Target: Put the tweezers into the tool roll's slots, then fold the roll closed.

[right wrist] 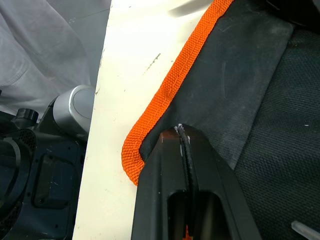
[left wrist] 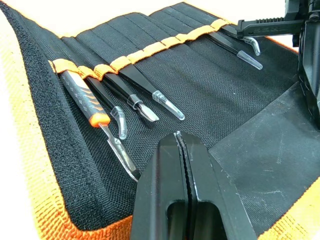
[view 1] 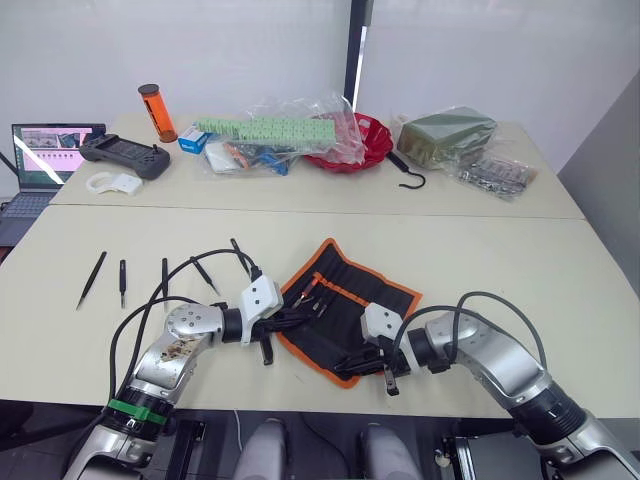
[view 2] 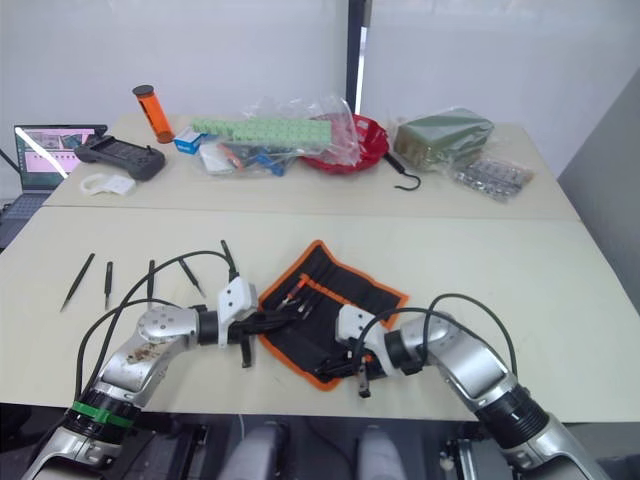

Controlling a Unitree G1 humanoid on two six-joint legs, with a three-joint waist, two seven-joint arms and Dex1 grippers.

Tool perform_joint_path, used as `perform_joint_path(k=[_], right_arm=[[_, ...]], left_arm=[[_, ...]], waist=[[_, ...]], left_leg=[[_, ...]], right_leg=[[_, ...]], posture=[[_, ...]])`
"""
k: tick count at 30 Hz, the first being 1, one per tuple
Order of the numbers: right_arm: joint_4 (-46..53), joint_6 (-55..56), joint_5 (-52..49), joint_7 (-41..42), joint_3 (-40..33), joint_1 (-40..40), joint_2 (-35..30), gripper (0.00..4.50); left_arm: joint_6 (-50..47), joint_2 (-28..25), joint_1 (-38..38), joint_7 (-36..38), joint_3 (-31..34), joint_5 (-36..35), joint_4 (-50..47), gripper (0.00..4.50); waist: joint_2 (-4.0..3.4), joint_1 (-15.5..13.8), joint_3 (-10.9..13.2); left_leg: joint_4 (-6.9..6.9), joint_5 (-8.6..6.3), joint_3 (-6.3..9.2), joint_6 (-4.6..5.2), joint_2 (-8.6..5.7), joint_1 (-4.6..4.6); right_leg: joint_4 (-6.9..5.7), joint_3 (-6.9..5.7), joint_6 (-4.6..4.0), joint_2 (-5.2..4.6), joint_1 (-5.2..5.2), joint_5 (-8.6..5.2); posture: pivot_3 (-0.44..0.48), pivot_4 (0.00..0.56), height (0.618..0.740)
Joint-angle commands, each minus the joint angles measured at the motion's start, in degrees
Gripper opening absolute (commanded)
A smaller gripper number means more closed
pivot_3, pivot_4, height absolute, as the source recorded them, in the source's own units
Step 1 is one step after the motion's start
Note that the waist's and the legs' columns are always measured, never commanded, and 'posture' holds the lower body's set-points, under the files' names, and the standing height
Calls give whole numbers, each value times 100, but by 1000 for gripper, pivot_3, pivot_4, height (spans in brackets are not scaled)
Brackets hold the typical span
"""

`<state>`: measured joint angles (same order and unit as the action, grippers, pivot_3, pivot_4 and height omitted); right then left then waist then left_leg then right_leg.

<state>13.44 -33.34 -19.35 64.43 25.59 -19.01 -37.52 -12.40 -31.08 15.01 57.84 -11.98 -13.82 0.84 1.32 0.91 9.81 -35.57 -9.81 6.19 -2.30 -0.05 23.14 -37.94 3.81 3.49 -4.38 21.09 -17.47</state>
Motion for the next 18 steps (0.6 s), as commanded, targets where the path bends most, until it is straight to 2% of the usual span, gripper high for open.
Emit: perform_joint_path(k=[1, 6, 13, 18], right_arm=[[121, -255, -242, -7, -382, 128, -100, 21], [249, -415, -746, 30, -1055, 148, -159, 21], [320, -673, -1247, 24, -1709, -3, -188, 21], [277, -690, -1399, -112, -2027, -120, -173, 21]], left_arm=[[-277, 28, -72, 66, 359, -363, 270, 0], [-339, 59, 289, 205, 1017, -1040, 371, 0], [-246, -110, 703, 278, 1526, -1179, 580, 0], [-331, -323, 632, 181, 1975, -1361, 386, 0]], waist=[[0, 1, 0], [5, 0, 11], [9, 0, 15], [12, 3, 24]], left_leg=[[0, 0, 0, 0, 0, 1], [0, 1, 1, 1, 1, 16], [0, -1, 1, 1, -2, 28], [2, -2, 1, 2, -1, 31]], right_leg=[[0, 0, 0, 0, 1, 0], [-5, 0, -6, 1, 17, 4], [3, 0, -12, -1, 23, 8], [2, 0, -13, -1, 26, 8]], posture=[[0, 150, 740], [0, 150, 740], [0, 150, 740], [0, 150, 740]])
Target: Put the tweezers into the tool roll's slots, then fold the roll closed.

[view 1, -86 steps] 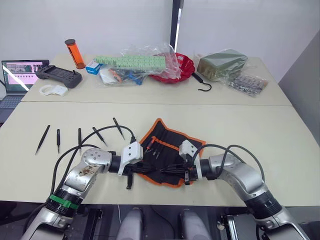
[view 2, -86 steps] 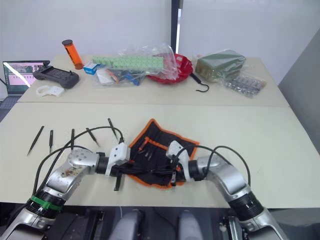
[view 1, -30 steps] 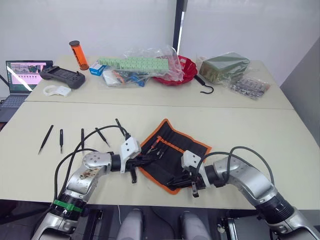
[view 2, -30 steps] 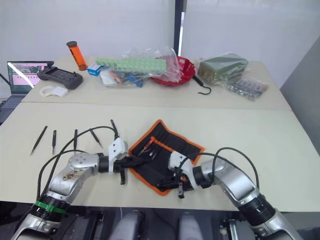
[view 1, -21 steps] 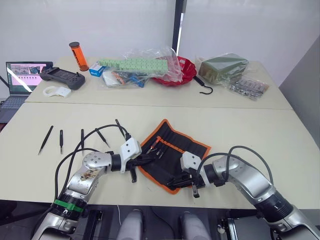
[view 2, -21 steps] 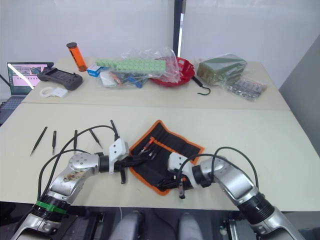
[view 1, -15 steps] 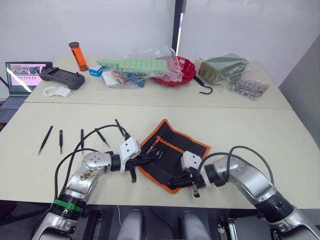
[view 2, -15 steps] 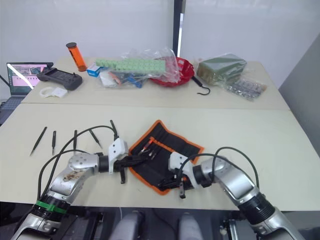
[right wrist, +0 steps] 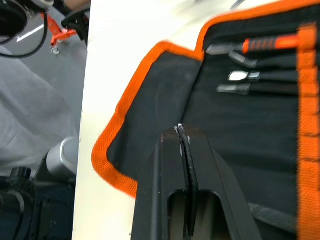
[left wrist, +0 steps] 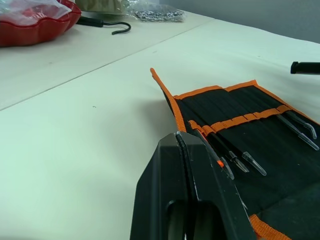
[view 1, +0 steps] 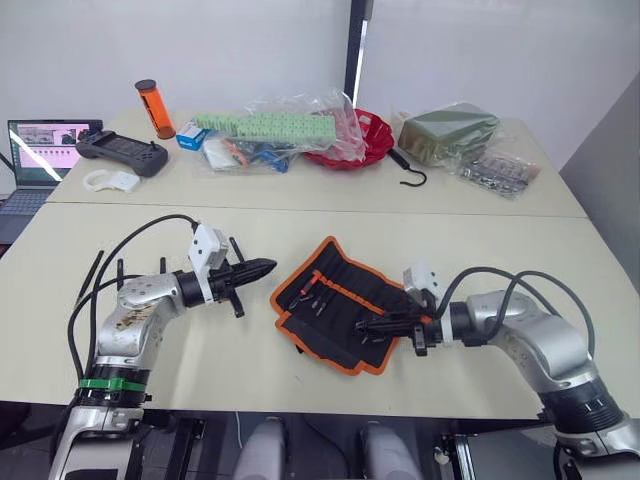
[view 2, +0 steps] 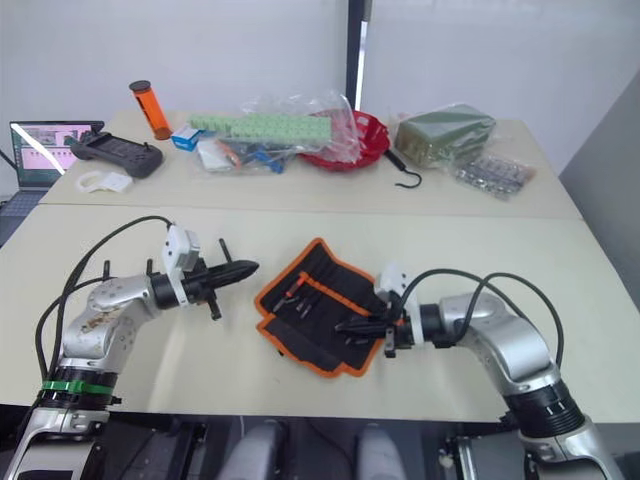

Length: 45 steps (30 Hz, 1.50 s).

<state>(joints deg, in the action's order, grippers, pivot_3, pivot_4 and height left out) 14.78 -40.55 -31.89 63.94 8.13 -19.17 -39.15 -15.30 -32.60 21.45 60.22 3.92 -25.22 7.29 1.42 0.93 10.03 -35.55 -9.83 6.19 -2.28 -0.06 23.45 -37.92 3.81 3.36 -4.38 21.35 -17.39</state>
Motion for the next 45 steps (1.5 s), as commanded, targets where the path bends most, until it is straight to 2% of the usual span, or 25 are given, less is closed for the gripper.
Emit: perform_joint_path(k=[1, 3, 4, 5, 8, 11, 17, 18, 22, 26, 27, 30, 33, 40, 45], right_arm=[[81, 49, -139, -136, -381, -128, -22, 21], [-129, 61, -137, -292, -607, -175, -41, 21], [-244, 153, -84, -358, -704, -196, -45, 6], [-363, 259, -19, -421, -798, -206, -52, 260], [-804, 736, 153, -428, -1023, -249, -65, 1197], [-1183, 1222, 342, -353, -1072, -368, -26, 2190], [-1758, 1479, 379, 304, -668, -1093, 178, 4189], [-1854, 1449, 386, 455, -540, -1291, 243, 4475], [-2094, 1324, 334, 936, -212, -1926, 504, 4475], [-2217, 1313, 339, 1257, -20, -2305, 700, 4475], [-2225, 1302, 310, 1383, 64, -2480, 807, 4475], [-2236, 1243, 261, 1764, 271, -2883, 1002, 4475], [-2293, 1199, 258, 1943, 327, -3134, 1112, 4475], [-2303, 1103, 285, 2034, 339, -3352, 1245, 4475], [-1985, 818, 208, 1843, 267, -3319, 1212, 4475]], left_arm=[[-87, -250, -102, -134, 543, -270, -361, 0], [-287, -385, -305, -349, 902, -448, -578, 0], [-396, -457, -419, -457, 1092, -532, -685, 260], [-476, -548, -591, -525, 1305, -602, -789, 570], [-583, -750, -1279, -843, 2005, -645, -1052, 1524], [-505, -684, -1922, -1287, 2616, -612, -1347, 2492], [-173, 162, -3773, -2128, 3898, -570, -2357, 4462], [-70, 334, -4040, -2215, 4070, -581, -2442, 4500], [260, 972, -4830, -2549, 4604, -687, -2745, 4500], [533, 1414, -5239, -2907, 4905, -724, -2857, 4500], [662, 1697, -5457, -3012, 5018, -756, -2915, 4500], [953, 2383, -6027, -3127, 5146, -869, -3131, 4500], [1148, 2743, -6289, -3265, 5140, -986, -3268, 4500], [1374, 2939, -6434, -3442, 4965, -1084, -3287, 4500], [1189, 2501, -6187, -3610, 4965, -1235, -3144, 4500]], waist=[[2, 3, 3], [2, 26, 3], [2, 33, 3], [2, 29, 4], [2, 81, 4], [2, 86, 4], [4, 177, 5], [4, 196, 6], [7, 137, 7], [11, 26, 7], [12, 19, 8], [21, 73, 7], [25, 65, 7], [28, 0, 7], [27, 11, 7]], left_leg=[[1, 0, 0, 0, 0, 0], [5, 0, 0, 0, 1, 1], [10, 0, -1, 0, 0, 0], [15, 0, -1, 0, 1, -1], [30, 0, -5, 0, 2, -3], [46, 0, -10, 0, 4, -6], [53, 0, -24, -1, 8, -4], [56, 0, -29, -1, 11, -4], [60, 0, -32, -1, 25, -6], [55, 0, -32, -2, 18, 2], [52, 0, -31, -2, 15, 4], [53, -1, -49, -3, 19, 11], [53, -3, -51, -6, 26, 30], [43, -1, -45, -8, 29, 35], [46, -1, -47, -8, 34, 36]], right_leg=[[0, 0, 0, 0, 1, 0], [0, 1, 0, -1, 4, 0], [1, 2, 0, -2, 5, 0], [1, 2, -1, -2, 7, 0], [2, 6, -2, -2, 14, 0], [4, 9, -5, -3, 23, -1], [11, 21, -10, -7, 30, 2], [13, 24, -13, -6, 33, 3], [13, 18, -27, 2, 40, 8], [31, 16, -26, -3, 36, 7], [33, 16, -26, -4, 36, 7], [41, 22, -28, -8, 45, 10], [34, 21, -30, -2, 73, 11], [34, 13, -35, 3, 72, 9], [28, 14, -35, 10, 79, 9]], posture=[[0, 150, 740], [0, 150, 740], [0, 150, 740], [0, 150, 740], [0, 150, 740], [0, 150, 740], [0, 150, 740], [0, 150, 740], [0, 150, 740], [0, 150, 740], [0, 150, 740], [0, 150, 740], [0, 150, 740], [0, 150, 740], [0, 150, 740]])
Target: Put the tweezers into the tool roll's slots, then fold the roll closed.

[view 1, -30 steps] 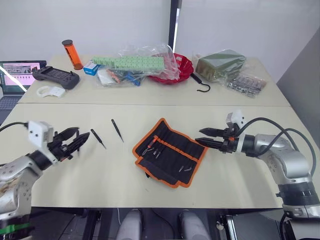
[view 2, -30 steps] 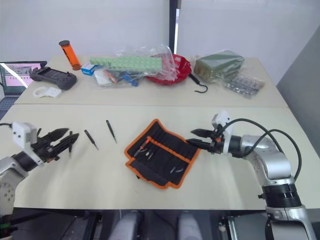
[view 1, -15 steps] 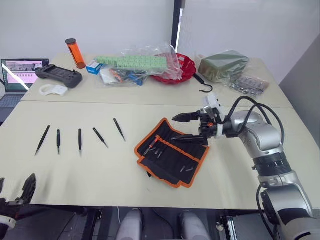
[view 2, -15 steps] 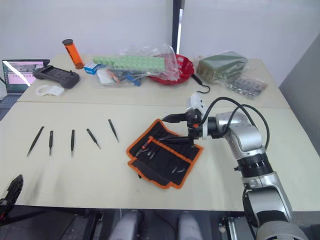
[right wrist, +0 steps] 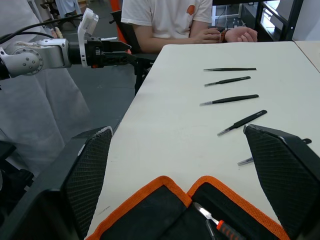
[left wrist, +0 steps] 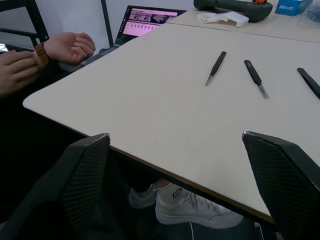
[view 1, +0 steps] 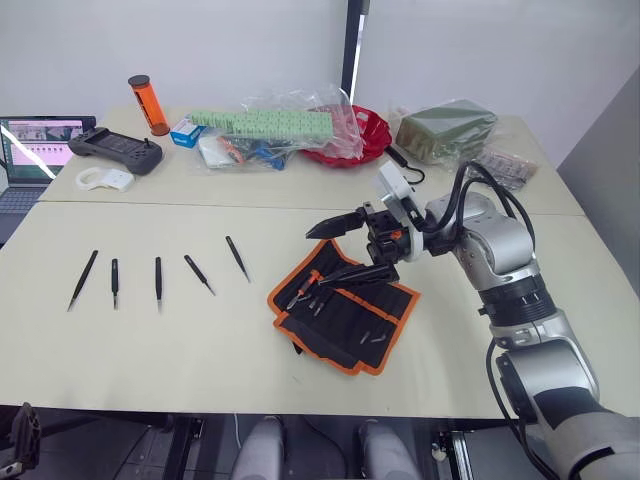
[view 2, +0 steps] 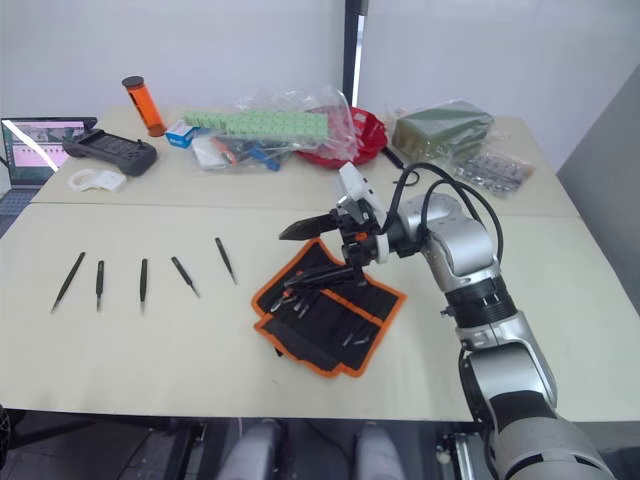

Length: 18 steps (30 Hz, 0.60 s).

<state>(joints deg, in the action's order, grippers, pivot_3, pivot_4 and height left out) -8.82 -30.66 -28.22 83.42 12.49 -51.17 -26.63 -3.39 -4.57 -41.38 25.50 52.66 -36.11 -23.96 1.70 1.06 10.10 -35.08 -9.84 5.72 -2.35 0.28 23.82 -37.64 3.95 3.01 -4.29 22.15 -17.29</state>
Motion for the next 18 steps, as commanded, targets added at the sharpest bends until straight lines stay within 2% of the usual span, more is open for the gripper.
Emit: perform_joint_path(k=[1, 5, 8, 11, 16, 18], right_arm=[[485, -260, -191, -182, -200, -89, -51, 4475], [930, -559, -287, -468, -305, 71, -118, 4475], [1231, -724, -354, -716, -374, 206, -188, 4475], [1518, -851, -398, -941, -433, 344, -274, 4475], [1792, -1041, -457, -1225, -522, 482, -387, 4475], [1921, -1105, -484, -1356, -577, 566, -471, 4475]], left_arm=[[-86, -463, 205, -221, 95, -175, 6, 4500], [-428, -1259, 824, -554, 102, -141, 409, 4500], [-1022, -2030, 1474, -556, -33, -335, 996, 4500], [-1361, -2753, 1979, -422, -358, 9, 1736, 4500], [-1498, -3452, 2865, -107, -782, 279, 2945, 4500], [-1451, -3701, 3334, 76, -1168, 552, 3552, 4500]], waist=[[-1, -1, 0], [0, -7, 0], [1, -13, -1], [3, 13, -2], [3, 70, -2], [2, 91, -2]], left_leg=[[1, 0, 2, 0, 2, 0], [0, 0, 4, 0, 3, -1], [-2, 1, 8, 0, 2, -3], [0, 1, 9, 0, 2, -5], [9, 1, 6, 0, 3, -8], [13, 1, 7, 0, 4, -9]], right_leg=[[-2, 0, -1, 3, 1, 0], [-5, -1, -2, 6, 1, 0], [-19, -2, -2, 8, 3, 0], [-32, -2, -3, 8, 4, 1], [-40, -3, -4, 9, 12, 2], [-41, -5, -4, 10, 14, 2]], posture=[[0, 150, 740], [0, 150, 740], [0, 150, 740], [0, 150, 740], [0, 150, 740], [0, 150, 740]])
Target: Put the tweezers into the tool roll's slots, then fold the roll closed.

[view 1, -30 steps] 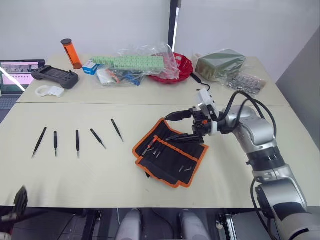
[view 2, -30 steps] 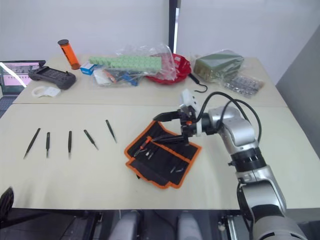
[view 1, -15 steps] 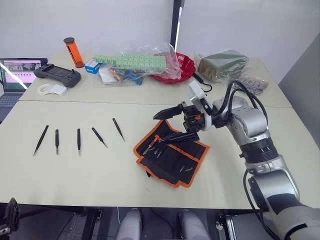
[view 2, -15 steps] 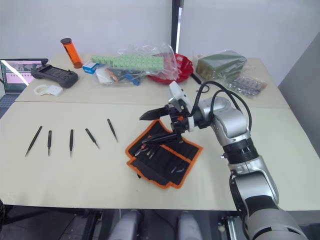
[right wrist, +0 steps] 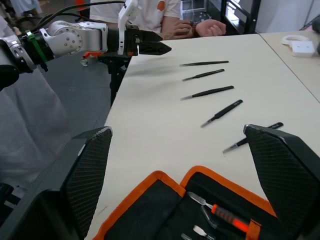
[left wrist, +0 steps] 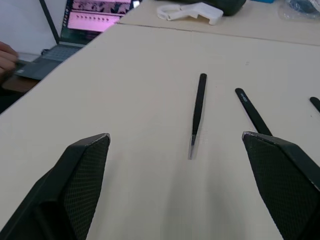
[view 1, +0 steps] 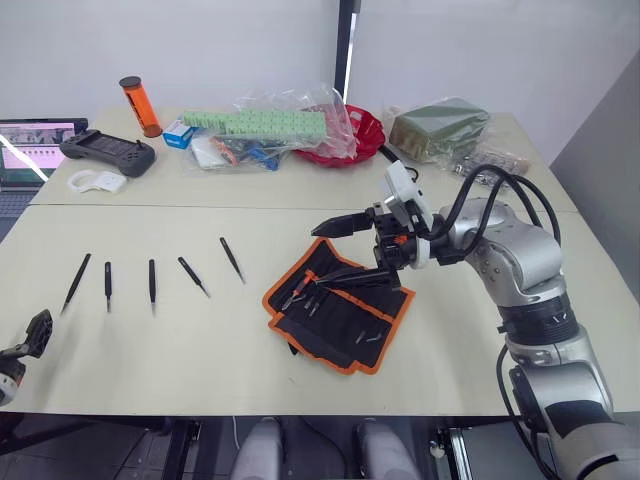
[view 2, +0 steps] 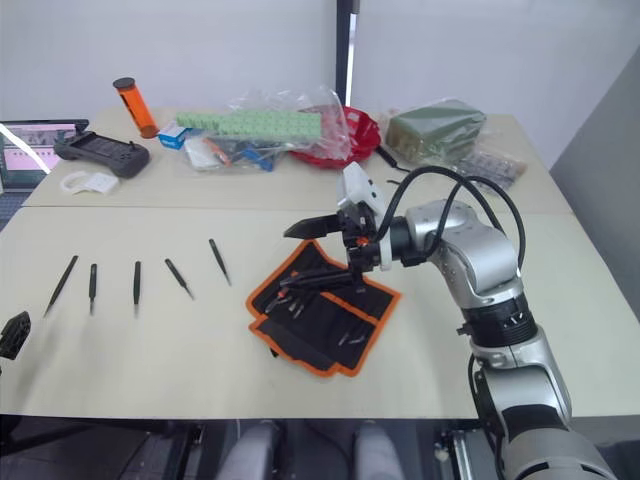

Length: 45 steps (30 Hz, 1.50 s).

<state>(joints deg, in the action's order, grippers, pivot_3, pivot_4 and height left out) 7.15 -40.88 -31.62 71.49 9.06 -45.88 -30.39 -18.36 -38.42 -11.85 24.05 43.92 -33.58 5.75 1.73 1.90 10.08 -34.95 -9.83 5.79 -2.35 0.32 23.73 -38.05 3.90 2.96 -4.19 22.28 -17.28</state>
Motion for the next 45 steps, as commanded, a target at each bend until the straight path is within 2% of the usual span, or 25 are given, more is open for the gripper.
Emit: perform_joint_path(k=[1, 7, 12, 13, 16, 20, 22, 26, 32, 36, 40, 45], right_arm=[[387, -107, -156, -235, -266, 77, -132, 4475], [635, -149, -251, -480, -377, 293, -318, 4475], [744, -123, -278, -585, -414, 400, -428, 4475], [789, -126, -287, -615, -431, 434, -450, 4500], [882, -143, -311, -670, -460, 498, -488, 4500], [955, -124, -333, -733, -487, 549, -526, 4500], [966, -113, -356, -764, -493, 555, -538, 4500], [971, -98, -388, -807, -469, 548, -547, 4500], [956, -40, -381, -841, -445, 526, -517, 4500], [926, -61, -366, -846, -408, 475, -515, 4500], [965, 39, -183, -921, -371, 529, -601, 4500], [1136, 88, -69, -1093, -411, 781, -689, 4500]], left_arm=[[122, -407, 632, 280, -462, 444, 936, 4500], [665, -594, 1612, 702, -902, 860, 2554, 4500], [1060, -652, 2167, 1049, -1175, 1089, 3397, 4500], [1113, -665, 2241, 1173, -1189, 1078, 3510, 4078], [1231, -707, 2438, 1350, -1216, 1109, 3809, 3363], [1387, -730, 2627, 1507, -1274, 1188, 4206, 1890], [1470, -731, 2676, 1586, -1325, 1233, 4288, 1366], [1577, -731, 2824, 1640, -1335, 1261, 4432, 22], [1642, -762, 2880, 1646, -1299, 1231, 4454, 22], [1654, -744, 2757, 1656, -1103, 1024, 4075, 22], [1272, -598, 2286, 1990, -1149, 636, 2401, 22], [121, -565, 1979, 2018, -1416, -4, -14, 22]], waist=[[0, 10, 0], [2, 46, -1], [-3, 29, 0], [-3, 19, 0], [-3, -28, 0], [-4, -84, -1], [-4, -104, -1], [-4, -118, -1], [-4, -115, -1], [-3, -102, -1], [-2, -90, -1], [8, -116, 0]], left_leg=[[2, 0, 1, 0, 0, -1], [2, 0, -1, 0, -2, 0], [7, 1, 0, 0, -1, -11], [6, 1, 0, 0, -1, -13], [4, 1, 0, 0, -4, -12], [0, 2, -2, 0, -8, -12], [0, 2, -2, 0, -8, -12], [-1, 2, -1, 0, -10, -12], [-2, 3, 0, 0, -10, -13], [-2, 3, 0, 0, -9, -12], [-2, 2, 0, -1, -7, -3], [-6, 2, 9, -1, -4, 5]], right_leg=[[-1, -1, 0, 0, 0, 0], [-2, -5, 0, -8, 4, 1], [-9, -12, -1, -11, 2, 1], [-11, -12, -1, -12, 0, 1], [-10, -13, -1, -15, -3, 1], [-8, -13, 1, -20, -3, 2], [-9, -13, 1, -20, -4, 2], [-9, -13, 2, -21, -4, 2], [-13, -13, 2, -20, -5, 2], [-14, -13, 2, -20, -4, 2], [-12, -13, 2, -19, 1, 3], [-6, -15, 0, -19, 1, 3]], posture=[[0, 150, 740], [0, 150, 740], [0, 150, 740], [0, 150, 740], [0, 150, 740], [0, 150, 740], [0, 150, 740], [0, 150, 740], [0, 150, 740], [0, 150, 740], [0, 150, 740], [0, 150, 740]])
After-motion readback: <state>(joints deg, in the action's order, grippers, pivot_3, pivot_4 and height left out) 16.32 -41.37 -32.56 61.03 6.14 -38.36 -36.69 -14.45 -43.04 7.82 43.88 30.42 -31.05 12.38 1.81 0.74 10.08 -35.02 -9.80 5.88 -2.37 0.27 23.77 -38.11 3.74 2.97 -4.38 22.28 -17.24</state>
